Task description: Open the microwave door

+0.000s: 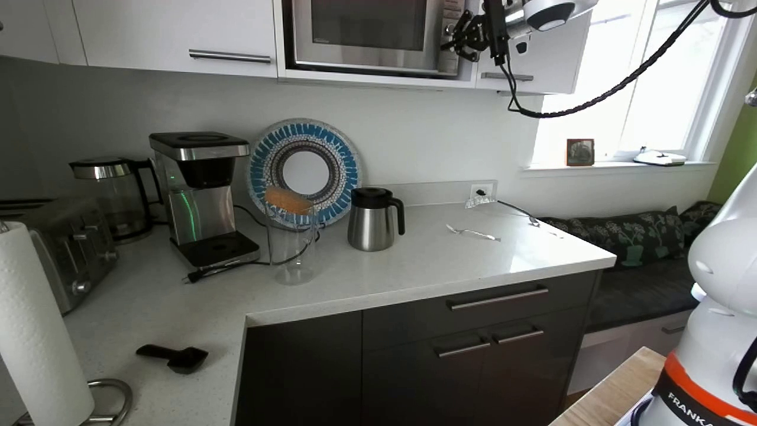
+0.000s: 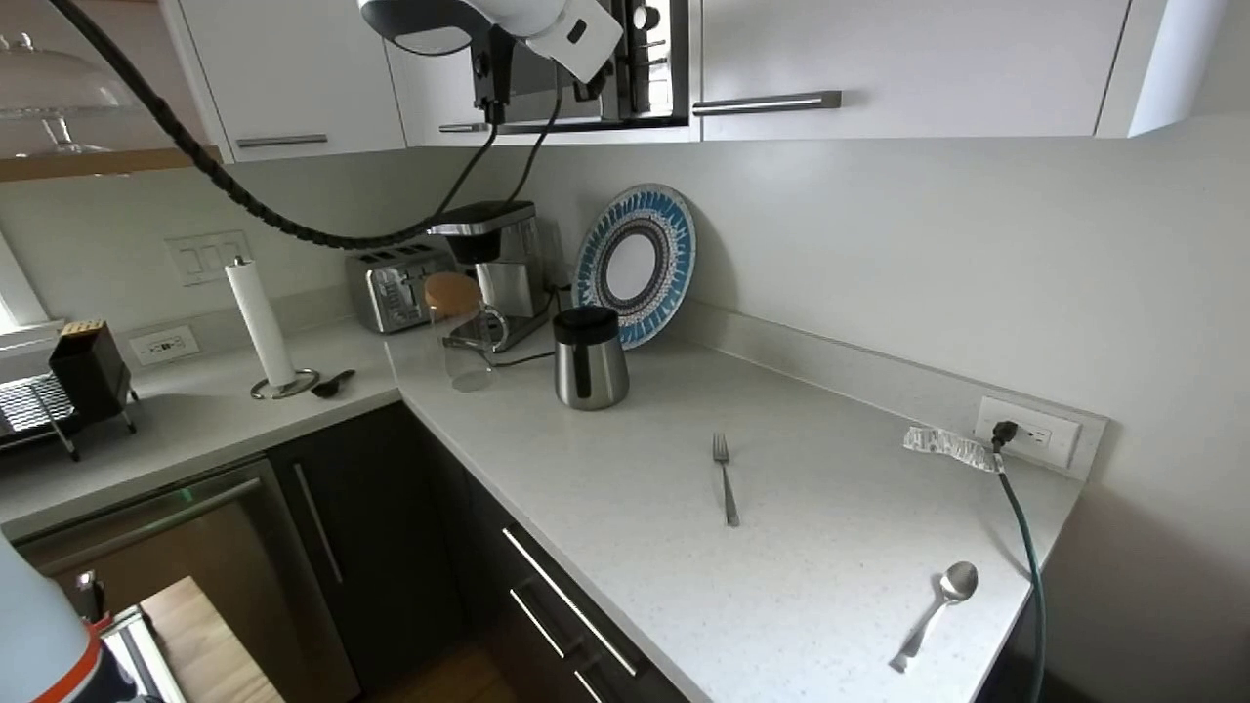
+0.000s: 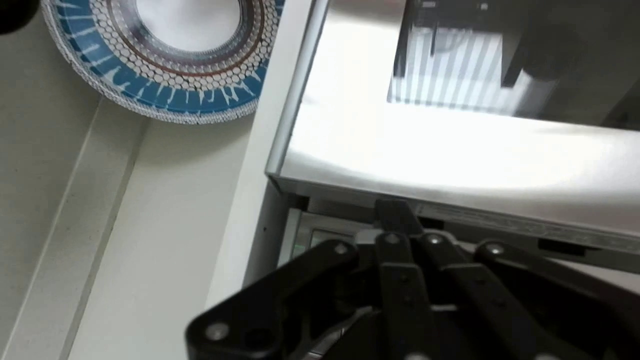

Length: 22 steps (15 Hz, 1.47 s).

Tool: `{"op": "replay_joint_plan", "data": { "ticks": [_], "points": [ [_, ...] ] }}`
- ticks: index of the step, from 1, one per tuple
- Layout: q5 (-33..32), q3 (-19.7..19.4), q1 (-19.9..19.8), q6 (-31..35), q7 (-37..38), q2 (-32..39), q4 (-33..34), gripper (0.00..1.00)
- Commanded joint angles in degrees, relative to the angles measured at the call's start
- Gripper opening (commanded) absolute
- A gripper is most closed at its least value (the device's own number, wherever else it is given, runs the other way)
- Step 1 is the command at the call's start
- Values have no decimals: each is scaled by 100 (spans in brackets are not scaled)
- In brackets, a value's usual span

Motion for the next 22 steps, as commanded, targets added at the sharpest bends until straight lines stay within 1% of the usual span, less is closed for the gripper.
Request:
{"op": "replay_joint_plan", "data": {
  "ticks": [1, 4, 7, 11, 15, 16, 17, 19, 21, 22],
  "points": [
    [-391, 2, -95, -1166, 226, -630, -495, 0],
    [-775, -71, -234, -2166, 486, -1109, -724, 0],
    [-1167, -134, -333, -3357, 907, -1499, -752, 0],
    [-1647, -162, -400, -5003, 1449, -1783, -453, 0],
    [-2237, -276, -525, -6541, 1879, -1755, 11, 0],
    [-2502, -260, -593, -6859, 1901, -1769, 121, 0],
    [-2689, -263, -637, -7124, 1851, -1752, 230, 0],
    [-3126, -206, -726, -7369, 1671, -1731, 410, 0],
    [-3633, -76, -756, -7175, 1338, -1773, 480, 0],
    [-3810, 0, -743, -6834, 1077, -1823, 395, 26]
  ]
}}
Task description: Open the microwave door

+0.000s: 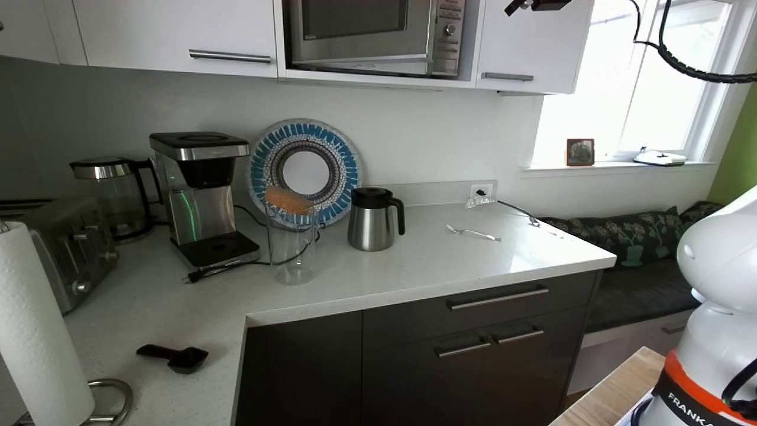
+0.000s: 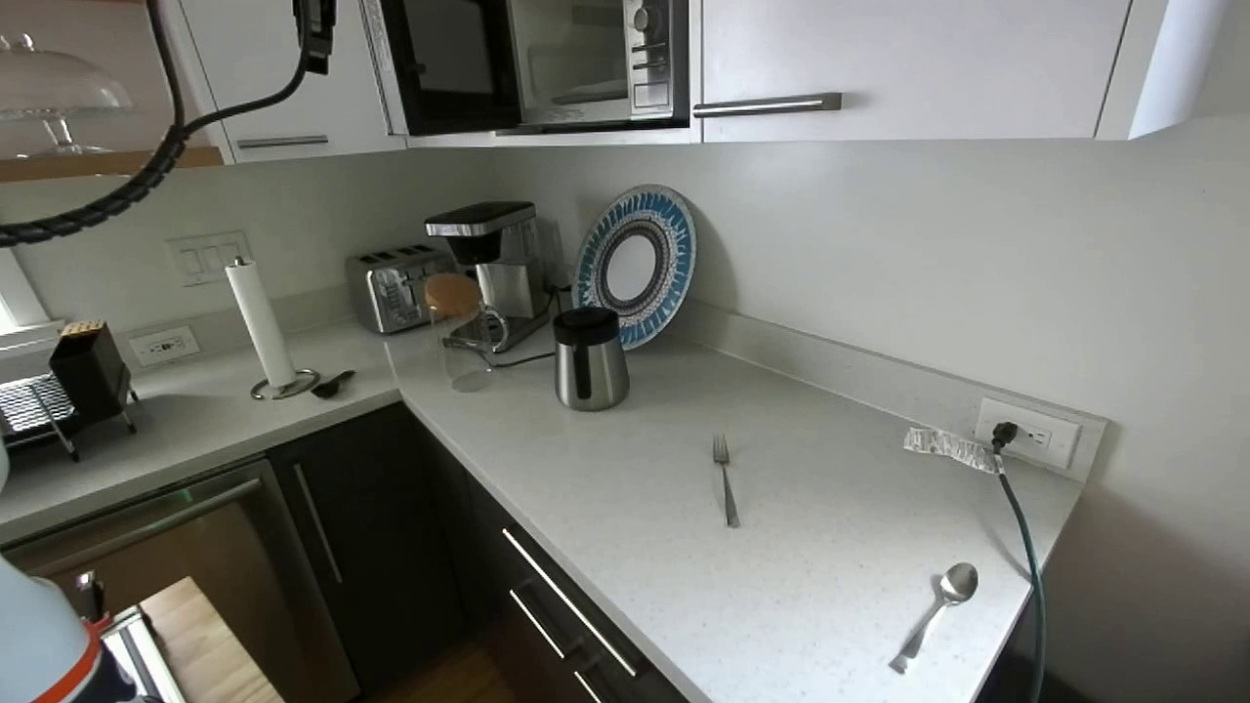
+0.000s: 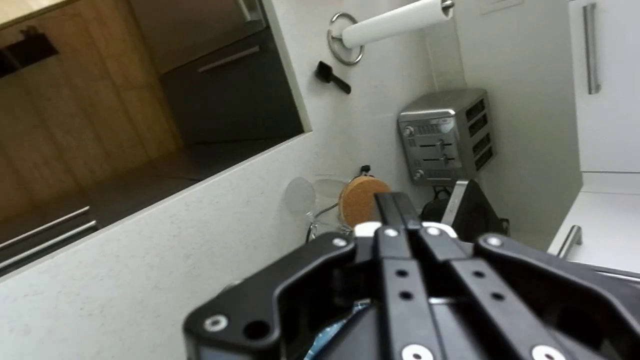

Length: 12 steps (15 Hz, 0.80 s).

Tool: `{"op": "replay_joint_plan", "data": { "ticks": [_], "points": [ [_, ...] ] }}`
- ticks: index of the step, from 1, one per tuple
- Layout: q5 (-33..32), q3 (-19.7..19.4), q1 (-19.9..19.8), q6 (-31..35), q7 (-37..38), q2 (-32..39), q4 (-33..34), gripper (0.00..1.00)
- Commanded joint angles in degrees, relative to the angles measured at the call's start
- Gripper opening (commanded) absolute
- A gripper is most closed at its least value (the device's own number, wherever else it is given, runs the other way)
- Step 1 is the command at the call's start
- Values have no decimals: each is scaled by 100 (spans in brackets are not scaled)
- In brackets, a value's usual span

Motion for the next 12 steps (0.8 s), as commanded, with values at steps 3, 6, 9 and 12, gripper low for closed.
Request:
{"op": "replay_joint_plan", "data": {
  "ticks": [3, 6, 9, 12],
  "points": [
    [-734, 432, 0, 1649, -756, -54, -195, 40],
    [-288, 734, -47, 3282, -570, -48, -502, 65],
    [-48, 738, 287, 4712, -439, -40, -757, 87],
    [310, 678, 578, 5185, -529, -41, -902, 100]
  ]
}}
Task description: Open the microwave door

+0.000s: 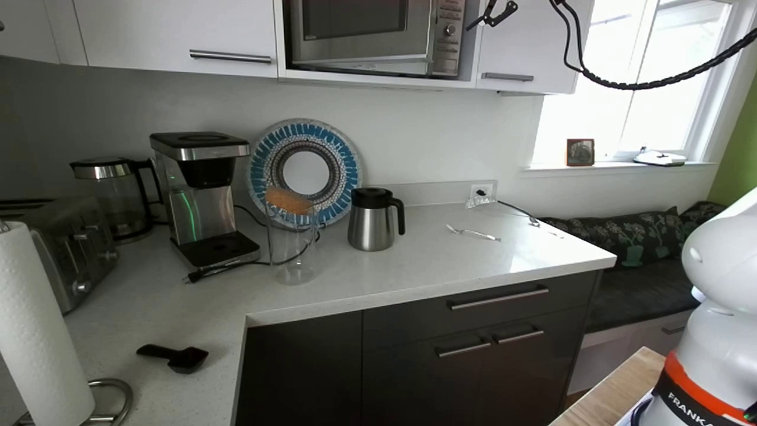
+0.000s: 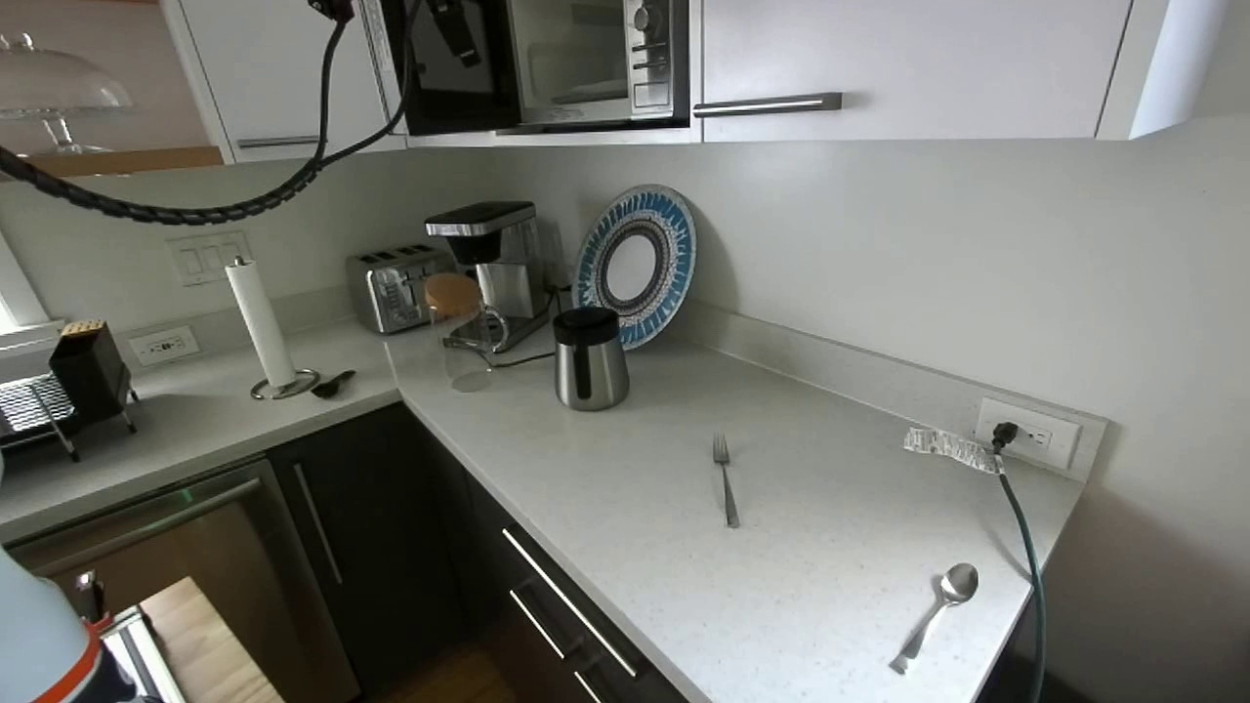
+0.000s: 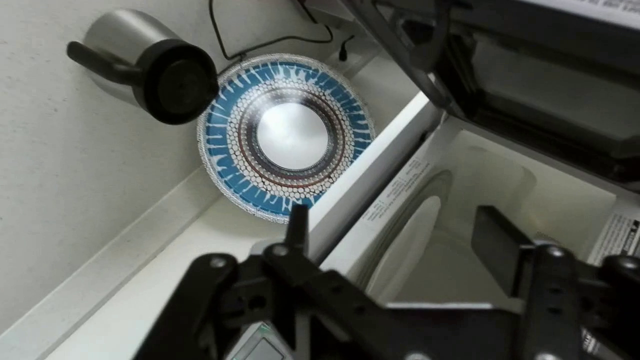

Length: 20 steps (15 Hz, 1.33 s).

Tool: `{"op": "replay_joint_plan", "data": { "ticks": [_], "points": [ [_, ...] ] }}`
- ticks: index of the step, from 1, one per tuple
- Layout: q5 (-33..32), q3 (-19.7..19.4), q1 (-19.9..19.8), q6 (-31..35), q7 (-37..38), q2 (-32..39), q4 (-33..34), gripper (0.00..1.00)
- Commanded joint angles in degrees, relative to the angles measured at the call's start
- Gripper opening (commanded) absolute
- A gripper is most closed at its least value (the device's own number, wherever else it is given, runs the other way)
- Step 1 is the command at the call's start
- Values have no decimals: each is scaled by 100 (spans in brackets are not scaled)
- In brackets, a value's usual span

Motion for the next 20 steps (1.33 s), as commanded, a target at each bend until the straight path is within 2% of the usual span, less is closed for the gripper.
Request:
{"op": "replay_joint_plan", "data": {
  "ticks": [1, 5, 9, 11, 20],
  "points": [
    [448, -90, 339, 407, -14, -125, -284, 100],
    [1071, -108, 564, 571, -101, -182, -354, 100],
    [1539, -210, 702, 112, -218, -263, -346, 100],
    [1719, -275, 734, -249, -229, -290, -315, 100],
    [2495, -537, 658, -2615, -115, -271, -223, 100]
  ]
}}
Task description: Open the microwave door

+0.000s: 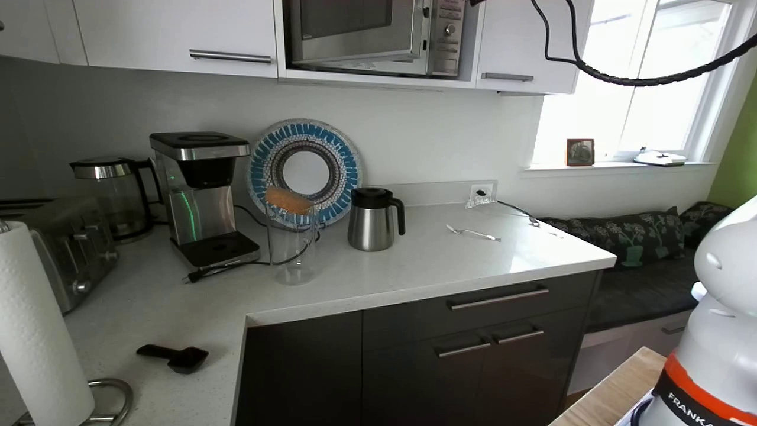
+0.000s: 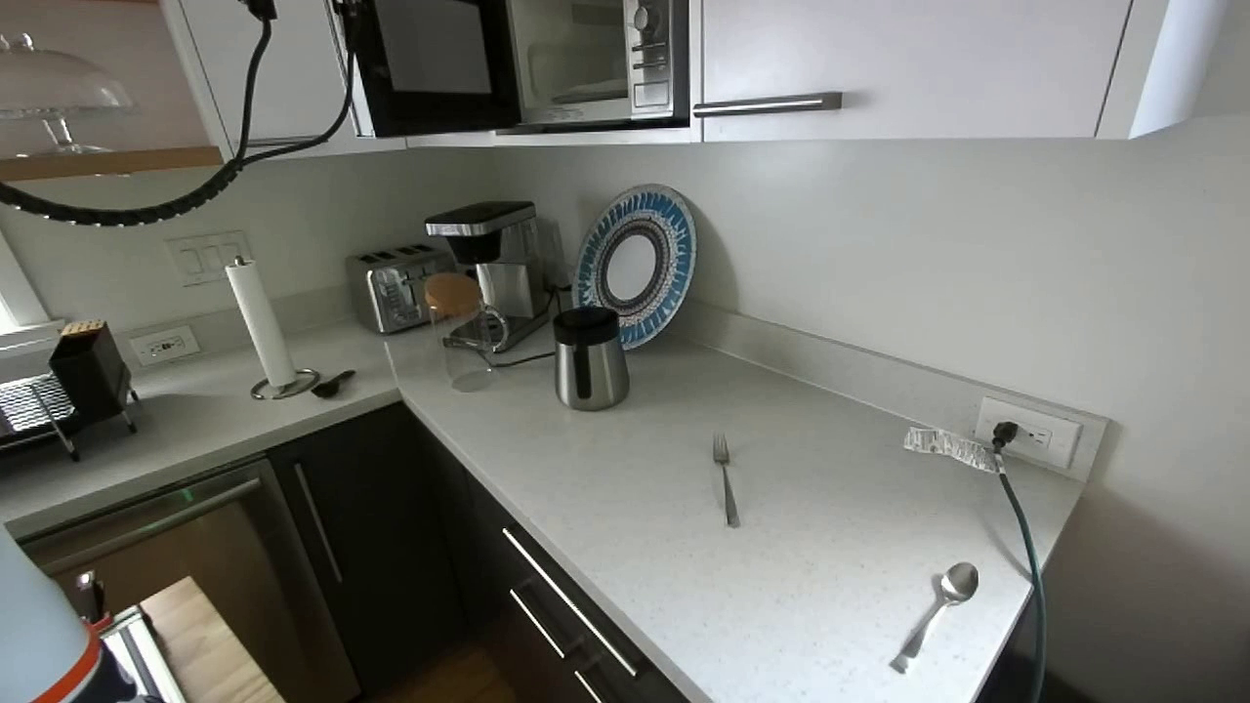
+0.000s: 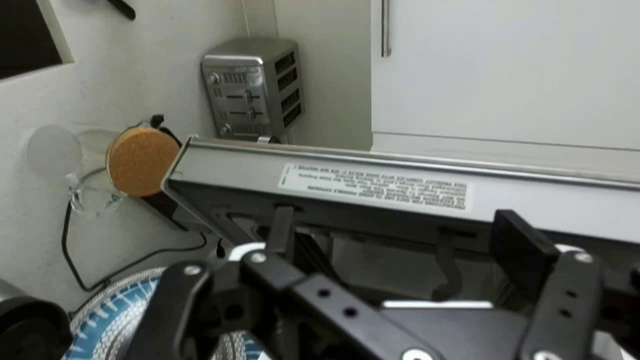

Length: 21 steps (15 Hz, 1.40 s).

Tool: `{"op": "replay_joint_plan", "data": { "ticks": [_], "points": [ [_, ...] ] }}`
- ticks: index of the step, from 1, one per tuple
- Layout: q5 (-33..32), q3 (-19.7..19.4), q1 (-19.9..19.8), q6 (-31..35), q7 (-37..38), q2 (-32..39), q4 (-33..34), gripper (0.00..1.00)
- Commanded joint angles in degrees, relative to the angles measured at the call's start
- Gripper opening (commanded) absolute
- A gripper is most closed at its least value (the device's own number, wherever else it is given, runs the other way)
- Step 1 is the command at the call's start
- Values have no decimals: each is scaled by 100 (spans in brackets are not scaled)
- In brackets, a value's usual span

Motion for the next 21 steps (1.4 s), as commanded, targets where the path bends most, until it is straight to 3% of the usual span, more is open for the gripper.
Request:
{"op": "replay_joint_plan", "data": {
  "ticks": [1, 5, 11, 16, 21],
  "points": [
    [393, -59, -9, -765, 5, -19, -49, 100],
    [741, 154, -31, -1041, 51, 11, -17, 100],
    [1266, 712, 60, -762, 159, 175, 67, 100],
    [1281, 1240, 133, -98, 252, 383, 225, 100],
    [1014, 1515, 262, 194, 530, 484, 452, 100]
  ]
}}
